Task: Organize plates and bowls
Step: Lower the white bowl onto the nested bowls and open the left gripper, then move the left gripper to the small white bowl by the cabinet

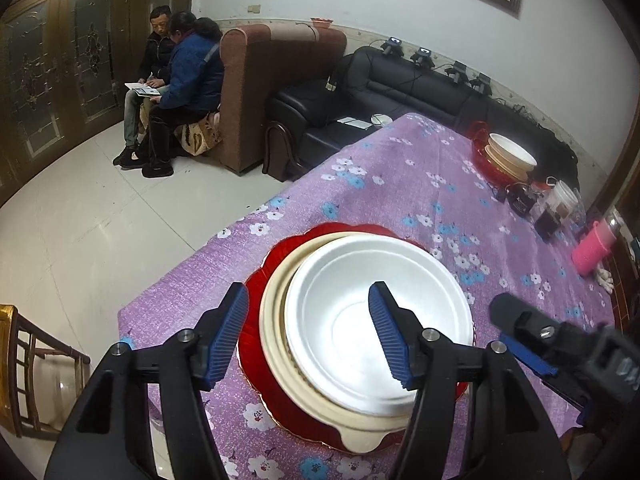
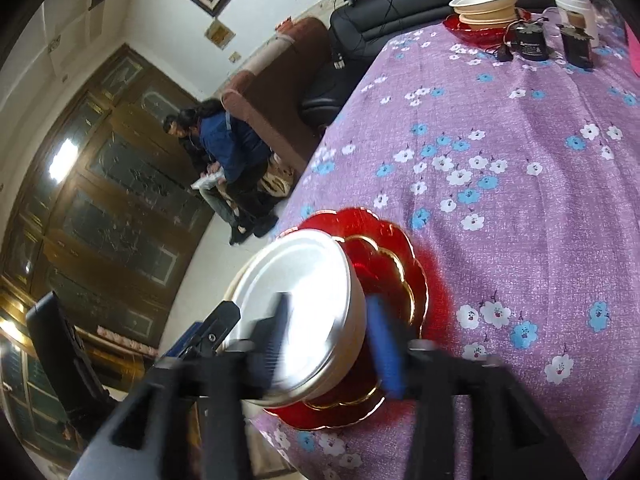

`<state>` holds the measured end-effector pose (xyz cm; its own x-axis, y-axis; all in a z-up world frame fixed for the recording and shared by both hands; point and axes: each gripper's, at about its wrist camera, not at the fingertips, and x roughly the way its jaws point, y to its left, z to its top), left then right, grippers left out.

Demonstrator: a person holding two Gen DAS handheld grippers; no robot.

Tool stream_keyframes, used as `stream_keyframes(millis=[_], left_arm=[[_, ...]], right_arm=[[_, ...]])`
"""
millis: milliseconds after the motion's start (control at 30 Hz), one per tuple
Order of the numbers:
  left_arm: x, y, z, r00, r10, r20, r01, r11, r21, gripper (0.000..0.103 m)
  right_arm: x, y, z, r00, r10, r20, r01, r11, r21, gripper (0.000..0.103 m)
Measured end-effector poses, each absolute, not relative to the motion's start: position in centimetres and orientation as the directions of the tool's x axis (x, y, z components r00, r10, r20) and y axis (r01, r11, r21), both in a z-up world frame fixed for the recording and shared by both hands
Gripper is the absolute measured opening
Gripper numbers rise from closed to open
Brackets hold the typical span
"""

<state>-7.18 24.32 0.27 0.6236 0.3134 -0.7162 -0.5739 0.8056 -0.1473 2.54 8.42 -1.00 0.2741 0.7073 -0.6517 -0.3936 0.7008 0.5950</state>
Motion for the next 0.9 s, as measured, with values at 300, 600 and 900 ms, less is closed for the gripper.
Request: stream_keyframes(millis=[300, 600, 900], left_arm=[[-8.0, 23.5, 2.1, 0.659, 0.329, -0.676, -0.566, 0.809, -0.158, 0.077], [-7.8, 20.1, 4.1, 0.73, 0.278, -0.625, -0.473, 0.865, -0.167, 0.082], [-5.8, 14.4, 4.5, 0.773, 0.149, -0.617, -0.314, 0.935, -0.168, 0.082]], right_arm=[[2.4, 6.8, -0.1, 0.304, 0.736, -0.605, -0.37, 0.676, 0.637, 0.103], [2.4, 3.9, -0.3, 0.283, 0.732, -0.62, -0.354, 0.681, 0.641, 0.103], [2.6, -2.7, -0.8, 0.328, 0.707, -0.627, -0.29, 0.707, 0.645, 0.103]])
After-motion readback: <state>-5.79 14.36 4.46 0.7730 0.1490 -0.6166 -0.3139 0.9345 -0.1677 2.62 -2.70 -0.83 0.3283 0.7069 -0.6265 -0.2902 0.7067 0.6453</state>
